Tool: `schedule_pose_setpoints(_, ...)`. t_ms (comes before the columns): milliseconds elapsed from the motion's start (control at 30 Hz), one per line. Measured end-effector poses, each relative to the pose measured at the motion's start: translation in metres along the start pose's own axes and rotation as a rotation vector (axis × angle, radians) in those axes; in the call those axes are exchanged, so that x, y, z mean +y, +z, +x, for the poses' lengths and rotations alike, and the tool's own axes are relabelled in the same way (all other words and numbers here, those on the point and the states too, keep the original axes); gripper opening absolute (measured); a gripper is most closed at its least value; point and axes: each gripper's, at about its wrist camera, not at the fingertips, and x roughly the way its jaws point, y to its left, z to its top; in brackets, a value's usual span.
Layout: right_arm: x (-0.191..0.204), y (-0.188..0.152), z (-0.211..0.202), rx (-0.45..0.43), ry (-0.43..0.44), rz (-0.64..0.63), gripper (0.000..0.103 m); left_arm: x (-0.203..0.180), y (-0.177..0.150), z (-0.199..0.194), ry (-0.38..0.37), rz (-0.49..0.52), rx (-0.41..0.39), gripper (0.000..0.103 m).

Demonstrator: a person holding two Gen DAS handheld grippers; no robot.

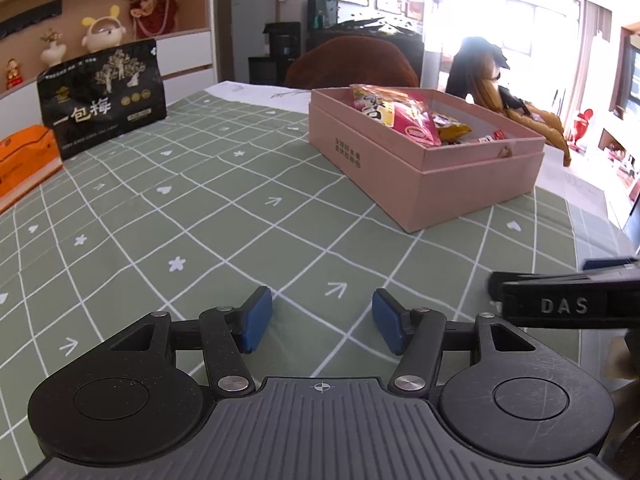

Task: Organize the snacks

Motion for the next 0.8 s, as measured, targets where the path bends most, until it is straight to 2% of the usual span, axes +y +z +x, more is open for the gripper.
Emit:
schedule_pose_setpoints(100,-0.008,-0.002,0.000,-0.025,-0.048,0.046,0.103,-0.001,0.003,0.005,0.008,-0.013,-0.007,0.061)
schedule_pose_setpoints(267,-0.008,-0.007,-0.001,-0.041,-0.071,0.064,0.103,-0.005,0.004,0.008,0.017,0.009,-0.008,0.061)
schedule_pose_setpoints(367,-0.005,-0.013,-0.002,-0.083,-0.058,0.049,0.103,-0.004,0.004,0.008,0.011,0.008,-0.008,0.061)
schedule_pose_setpoints(800,-0.001,-0.014,-0.003,-0.099,-0.027,0.024,0.103,-0.005,0.004,0.008,0.005,0.010,-0.009,0.062)
